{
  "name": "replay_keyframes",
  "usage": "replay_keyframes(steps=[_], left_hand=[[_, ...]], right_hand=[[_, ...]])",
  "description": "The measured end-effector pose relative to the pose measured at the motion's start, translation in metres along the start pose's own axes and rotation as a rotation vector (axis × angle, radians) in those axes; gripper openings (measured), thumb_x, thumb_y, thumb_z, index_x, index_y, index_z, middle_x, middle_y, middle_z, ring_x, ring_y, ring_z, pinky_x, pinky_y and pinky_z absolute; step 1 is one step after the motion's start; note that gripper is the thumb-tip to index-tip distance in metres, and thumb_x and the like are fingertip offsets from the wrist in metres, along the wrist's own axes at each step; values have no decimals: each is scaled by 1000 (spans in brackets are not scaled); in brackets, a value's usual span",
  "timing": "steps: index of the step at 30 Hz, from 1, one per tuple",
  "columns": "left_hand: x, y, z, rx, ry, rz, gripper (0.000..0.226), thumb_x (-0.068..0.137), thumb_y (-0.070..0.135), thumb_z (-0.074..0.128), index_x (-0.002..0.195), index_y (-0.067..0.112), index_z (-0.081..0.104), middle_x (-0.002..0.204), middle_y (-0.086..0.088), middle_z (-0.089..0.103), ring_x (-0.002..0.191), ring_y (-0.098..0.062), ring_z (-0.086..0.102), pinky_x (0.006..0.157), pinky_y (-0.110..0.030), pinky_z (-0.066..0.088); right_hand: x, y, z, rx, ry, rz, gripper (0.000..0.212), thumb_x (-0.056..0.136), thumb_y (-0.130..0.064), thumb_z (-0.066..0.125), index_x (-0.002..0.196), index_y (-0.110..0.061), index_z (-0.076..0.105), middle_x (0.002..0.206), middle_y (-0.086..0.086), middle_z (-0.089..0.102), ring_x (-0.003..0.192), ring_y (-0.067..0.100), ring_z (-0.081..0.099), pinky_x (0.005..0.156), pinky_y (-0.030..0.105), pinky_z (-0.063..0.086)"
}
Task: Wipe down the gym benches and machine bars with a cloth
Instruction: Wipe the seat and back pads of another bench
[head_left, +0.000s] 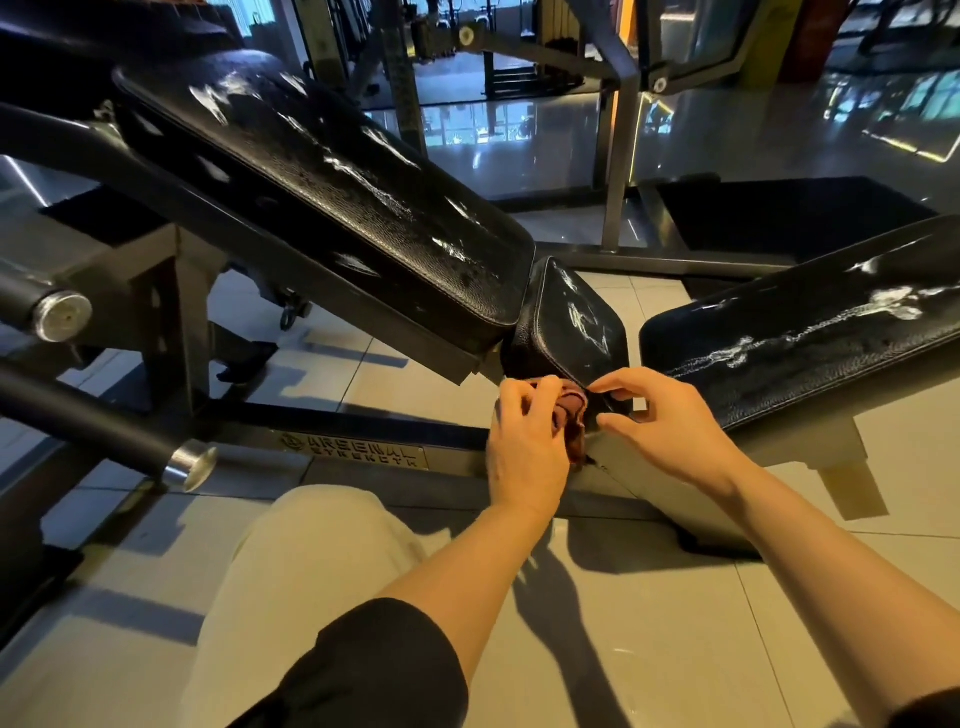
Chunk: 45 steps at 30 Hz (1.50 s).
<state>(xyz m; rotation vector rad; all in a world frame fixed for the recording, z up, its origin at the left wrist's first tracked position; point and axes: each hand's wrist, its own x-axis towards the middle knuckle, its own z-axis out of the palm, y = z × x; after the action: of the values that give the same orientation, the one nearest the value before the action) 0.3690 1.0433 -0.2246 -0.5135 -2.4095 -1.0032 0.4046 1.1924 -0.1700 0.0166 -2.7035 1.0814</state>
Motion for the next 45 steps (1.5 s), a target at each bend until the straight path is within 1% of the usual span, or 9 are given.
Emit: replay_keyframes(steps=[3,8,16,22,25,32,37,40,45], left_hand=[[-12,-2,7,-6,-68,-9,33,88,10,61,118,22,51,114,-7,47,98,-24,55,73,-33,54],[25,13,-15,-122,344,-79,37,84,0,61,112,19,46,110,-10,46,94,-19,54,73,-19,45],[-11,-6,10,88,-30,74,35,85,11,59,116,21,49,112,-10,44,96,-28,52,65,-35,54],[30,13,-14,-80,386,-30,27,87,18,40,109,20,56,112,-5,46,97,-10,45,68,-6,39],[25,11,-9,-106,315,-20,27,86,11,41,103,27,55,109,8,43,96,-6,47,73,-23,47],[-8,1,12,31,86,195,27,84,23,40,108,19,53,105,-9,48,90,-26,53,58,-33,54],[23,19,-12,-75,406,-92,34,85,24,32,106,14,56,109,-11,50,96,-19,53,71,-10,38],[21,15,-7,-55,341,-141,22,90,16,42,106,13,57,110,-3,46,98,-8,41,68,0,34],[-3,6,14,2,104,138,20,81,6,56,100,13,59,100,-11,50,86,-26,52,58,-29,51]], right_hand=[[-1,-2,2,3,1,9,34,88,-14,69,121,-22,63,121,-6,60,111,6,51,93,23,42],[-1,-2,4,-21,-6,25,38,88,-15,69,124,-23,60,120,-9,57,111,4,48,92,23,40],[-6,-6,3,24,-7,34,39,87,-11,70,124,-20,61,120,-5,59,114,11,53,99,32,46],[-5,-3,5,22,-6,37,39,87,-9,69,123,-22,61,118,-7,58,112,8,51,98,30,46],[-5,-3,6,29,5,34,38,87,-8,69,122,-22,61,115,-9,56,111,8,51,99,33,47],[-3,-3,6,3,21,-10,36,85,-10,71,118,-21,62,115,-7,58,111,11,55,96,39,51],[-3,-1,6,0,8,20,38,86,-9,70,121,-22,61,117,-7,57,113,11,53,97,37,50],[-4,0,7,15,6,16,39,86,-8,70,122,-22,60,115,-10,55,112,10,52,98,38,50],[-4,-1,6,12,13,-6,39,85,-8,70,121,-21,62,114,-10,57,111,8,53,97,35,50]])
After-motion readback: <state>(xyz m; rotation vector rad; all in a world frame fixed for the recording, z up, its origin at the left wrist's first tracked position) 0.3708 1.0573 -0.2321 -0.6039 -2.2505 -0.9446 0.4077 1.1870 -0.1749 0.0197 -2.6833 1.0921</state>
